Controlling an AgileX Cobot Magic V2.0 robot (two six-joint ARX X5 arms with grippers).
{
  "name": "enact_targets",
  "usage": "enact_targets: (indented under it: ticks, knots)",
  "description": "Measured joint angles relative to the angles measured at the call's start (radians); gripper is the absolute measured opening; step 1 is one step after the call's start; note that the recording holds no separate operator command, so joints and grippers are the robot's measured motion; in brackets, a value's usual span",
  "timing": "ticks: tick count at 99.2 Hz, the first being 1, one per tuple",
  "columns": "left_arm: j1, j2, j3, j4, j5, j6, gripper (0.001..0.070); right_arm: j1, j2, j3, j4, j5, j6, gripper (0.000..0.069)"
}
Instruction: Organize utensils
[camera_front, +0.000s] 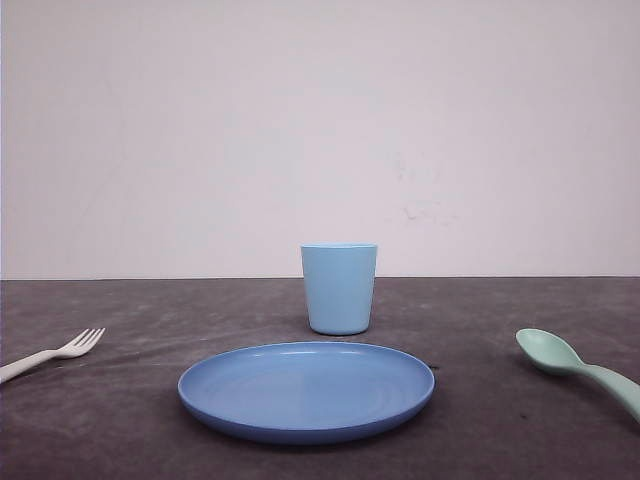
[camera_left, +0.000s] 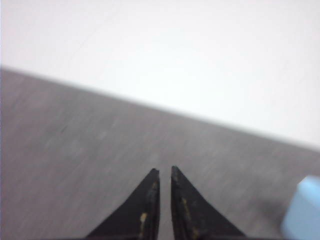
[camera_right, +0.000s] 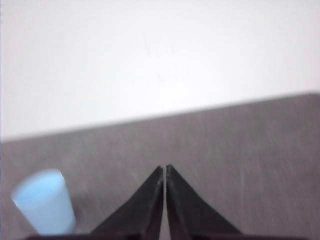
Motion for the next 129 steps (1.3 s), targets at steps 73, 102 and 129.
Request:
enact_targets:
  ticks: [73,102,129]
  knots:
    - [-0.002,0.528,0.720,-0.603,0.139,0.157,0.0015,0.000,0.533,0.639,-0.632,-0.030,-0.120,0.0010]
    - [-0.004,0.730,0.747,-0.703,0.140,0.225,0.0015,0.000,0.806,0.639,-0.720,0.024,-0.181,0.0010]
    - [-0.004,0.793,0.747,-0.748,0.139,0.248,0.0015,0.000,0.937,0.639,-0.720,0.030,-0.200,0.0010]
